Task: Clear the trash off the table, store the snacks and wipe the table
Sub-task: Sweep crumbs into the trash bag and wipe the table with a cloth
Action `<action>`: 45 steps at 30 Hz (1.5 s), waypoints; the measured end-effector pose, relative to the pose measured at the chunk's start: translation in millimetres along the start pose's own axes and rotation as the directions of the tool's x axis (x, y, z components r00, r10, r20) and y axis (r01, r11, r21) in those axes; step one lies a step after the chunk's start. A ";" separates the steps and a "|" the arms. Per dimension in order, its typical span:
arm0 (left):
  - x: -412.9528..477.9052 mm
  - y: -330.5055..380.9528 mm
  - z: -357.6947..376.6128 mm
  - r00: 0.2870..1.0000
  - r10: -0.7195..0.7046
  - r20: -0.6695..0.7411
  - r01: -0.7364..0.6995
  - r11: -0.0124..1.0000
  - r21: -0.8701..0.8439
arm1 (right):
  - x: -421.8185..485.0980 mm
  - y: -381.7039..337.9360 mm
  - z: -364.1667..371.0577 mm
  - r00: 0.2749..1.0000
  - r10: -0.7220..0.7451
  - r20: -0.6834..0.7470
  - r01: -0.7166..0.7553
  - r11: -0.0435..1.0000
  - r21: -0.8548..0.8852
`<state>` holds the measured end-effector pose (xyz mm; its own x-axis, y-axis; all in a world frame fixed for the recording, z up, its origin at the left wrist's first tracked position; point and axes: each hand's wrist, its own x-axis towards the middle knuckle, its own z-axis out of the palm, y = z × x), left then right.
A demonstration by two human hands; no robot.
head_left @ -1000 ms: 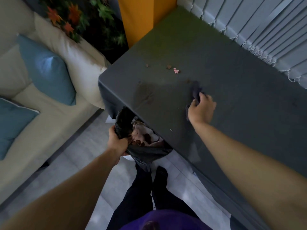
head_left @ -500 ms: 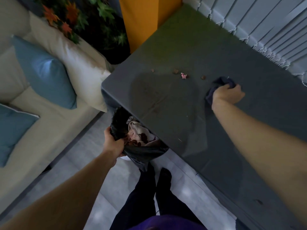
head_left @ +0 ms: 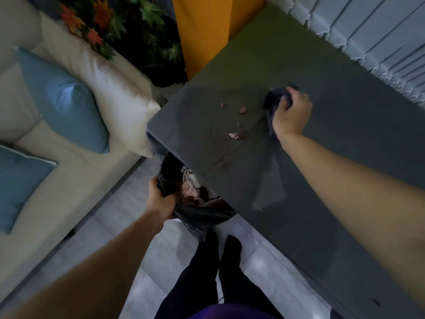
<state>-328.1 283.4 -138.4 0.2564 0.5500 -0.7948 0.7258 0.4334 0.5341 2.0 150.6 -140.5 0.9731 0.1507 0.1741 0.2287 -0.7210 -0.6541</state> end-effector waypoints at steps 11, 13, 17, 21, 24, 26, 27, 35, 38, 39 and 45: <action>4.4 3.6 -7.2 0.999 -0.009 0.052 0.008 1.000 0.017 | -19.3 -58.0 39.7 0.786 -0.376 0.491 0.389 0.918 0.079; 3.2 3.4 -6.9 0.998 -0.021 0.052 0.021 1.000 0.005 | -27.2 -65.0 37.4 0.721 -0.421 0.550 0.430 0.895 0.122; -1.7 2.9 -5.4 0.997 -0.043 0.066 0.044 0.999 -0.015 | -38.9 -65.8 18.9 0.624 -0.349 0.699 0.349 0.925 0.150; -9.9 -3.2 -1.3 0.996 -0.053 0.071 0.056 0.997 -0.044 | -42.9 -44.0 0.4 0.758 -0.357 0.546 0.344 0.930 0.131; -18.2 -8.9 3.2 0.996 -0.056 0.066 0.059 0.997 -0.044 | -54.3 -33.1 -9.7 0.744 -0.352 0.567 0.358 0.928 0.107; -23.9 -13.1 6.4 0.997 -0.053 0.062 0.055 0.998 -0.034 | -68.9 -33.4 -17.5 0.700 -0.353 0.621 0.342 0.929 0.142; -27.3 -14.7 7.9 0.997 -0.048 0.063 0.050 0.998 -0.030 | -76.4 -34.1 -23.2 0.676 -0.339 0.654 0.326 0.934 0.148; -51.8 -26.5 22.1 0.997 -0.044 0.065 0.046 0.998 -0.037 | -109.6 -2.0 -44.8 0.759 -0.341 0.554 0.333 0.935 0.119; -60.4 -31.4 30.0 0.997 -0.043 0.059 0.047 0.996 -0.072 | -147.9 -2.6 -49.5 0.701 -0.403 0.588 0.374 0.910 0.177; -63.2 -33.3 32.6 0.997 -0.044 0.060 0.049 0.995 -0.084 | -163.2 -2.9 -51.7 0.685 -0.417 0.597 0.381 0.904 0.195; -80.4 -44.8 40.5 0.998 -0.034 0.057 0.041 0.992 -0.121 | -205.3 -1.9 -78.5 0.480 -0.503 0.719 0.390 0.856 0.339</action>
<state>-355.4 190.8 -110.1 0.2676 0.4929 -0.8279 0.6530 0.5391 0.5320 -200.4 67.9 -117.3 0.3715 0.9212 -0.1162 0.5847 -0.3293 -0.7415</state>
